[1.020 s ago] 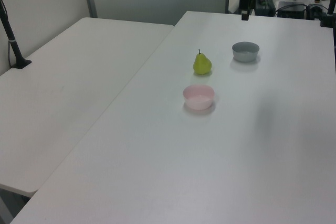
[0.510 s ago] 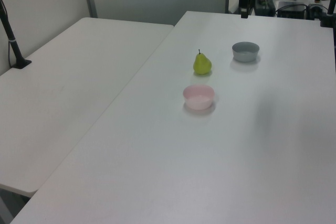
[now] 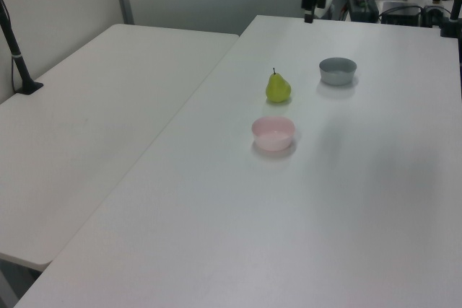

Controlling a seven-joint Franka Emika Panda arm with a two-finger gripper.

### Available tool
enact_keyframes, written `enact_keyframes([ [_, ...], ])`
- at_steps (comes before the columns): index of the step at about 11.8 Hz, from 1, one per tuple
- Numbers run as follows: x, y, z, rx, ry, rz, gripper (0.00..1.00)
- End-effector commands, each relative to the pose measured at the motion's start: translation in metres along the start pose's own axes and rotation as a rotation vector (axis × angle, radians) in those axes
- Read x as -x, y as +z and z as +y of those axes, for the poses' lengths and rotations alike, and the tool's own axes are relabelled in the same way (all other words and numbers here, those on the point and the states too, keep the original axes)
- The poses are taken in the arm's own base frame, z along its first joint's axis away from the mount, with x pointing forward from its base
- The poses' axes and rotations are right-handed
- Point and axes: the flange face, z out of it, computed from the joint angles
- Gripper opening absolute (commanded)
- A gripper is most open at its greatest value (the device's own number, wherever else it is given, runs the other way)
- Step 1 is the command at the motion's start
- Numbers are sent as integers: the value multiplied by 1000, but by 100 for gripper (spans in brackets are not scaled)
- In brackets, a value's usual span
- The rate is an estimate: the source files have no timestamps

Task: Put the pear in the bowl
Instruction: 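Move the gripper down over the yellow-green pear, then close the gripper around the pear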

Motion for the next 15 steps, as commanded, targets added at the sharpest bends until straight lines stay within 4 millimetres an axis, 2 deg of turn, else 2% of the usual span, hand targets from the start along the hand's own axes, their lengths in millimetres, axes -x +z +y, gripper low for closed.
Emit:
enact_keyframes([
  [1,-34,17,6,-7,4,129,100],
  [4,-54,57,10,7,6,163,100],
  [6,-55,70,19,9,10,150,100],
  [9,-53,131,13,58,-32,92,100],
  [10,-47,160,10,81,-58,91,100],
  [12,-45,195,6,90,-78,101,100],
  [15,-46,235,5,119,-112,86,100],
])
